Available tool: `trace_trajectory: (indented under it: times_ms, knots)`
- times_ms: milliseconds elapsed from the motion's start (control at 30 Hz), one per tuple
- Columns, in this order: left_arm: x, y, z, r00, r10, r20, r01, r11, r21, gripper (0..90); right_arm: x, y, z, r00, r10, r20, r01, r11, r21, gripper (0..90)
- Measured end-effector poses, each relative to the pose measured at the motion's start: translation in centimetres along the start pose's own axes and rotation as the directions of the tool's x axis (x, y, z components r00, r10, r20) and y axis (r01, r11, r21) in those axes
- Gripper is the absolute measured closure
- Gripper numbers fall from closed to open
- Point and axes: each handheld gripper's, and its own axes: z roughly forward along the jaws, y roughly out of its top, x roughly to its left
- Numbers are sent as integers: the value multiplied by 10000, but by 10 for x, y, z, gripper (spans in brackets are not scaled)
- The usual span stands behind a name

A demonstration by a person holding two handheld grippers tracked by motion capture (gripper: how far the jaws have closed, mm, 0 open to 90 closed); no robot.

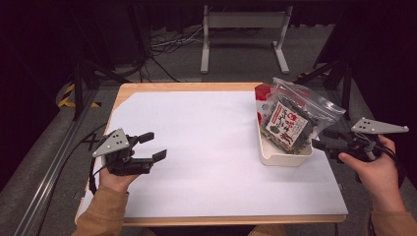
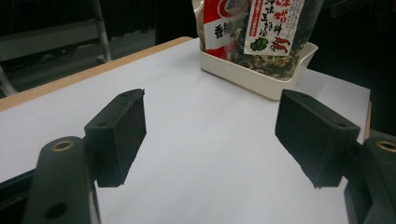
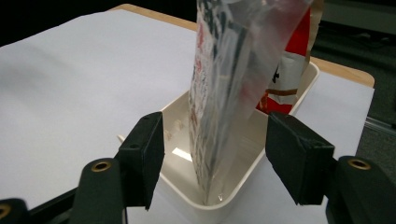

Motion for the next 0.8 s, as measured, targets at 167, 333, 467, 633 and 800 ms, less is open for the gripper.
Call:
trace_trajectory:
  times_ms: [167, 333, 467, 633, 800]
  knots:
    - [-1, -4, -8, 10000, 6, -55, -6, 10000, 23, 245, 11, -9, -2, 9995, -287, -139, 285, 9995, -139, 372]
    - [-2, -8, -15, 9999, 23, -117, -22, 10000, 27, 243, 20, -21, -1, 9983, -502, -296, 489, 9979, -424, 370]
    - [-2, -12, -17, 10000, 38, -42, -37, 10000, 68, 237, 26, -28, 2, 9964, -630, -576, 603, 9971, -471, 360]
    - [-3, -19, -19, 10000, 17, 74, -18, 10000, 77, 230, 36, -42, 13, 9898, -845, -1149, 746, 9933, -884, 360]
    - [-3, -23, -21, 9999, -22, 106, 21, 10000, 50, 226, 44, -50, 26, 9824, -1073, -1532, 896, 9890, -1179, 355]
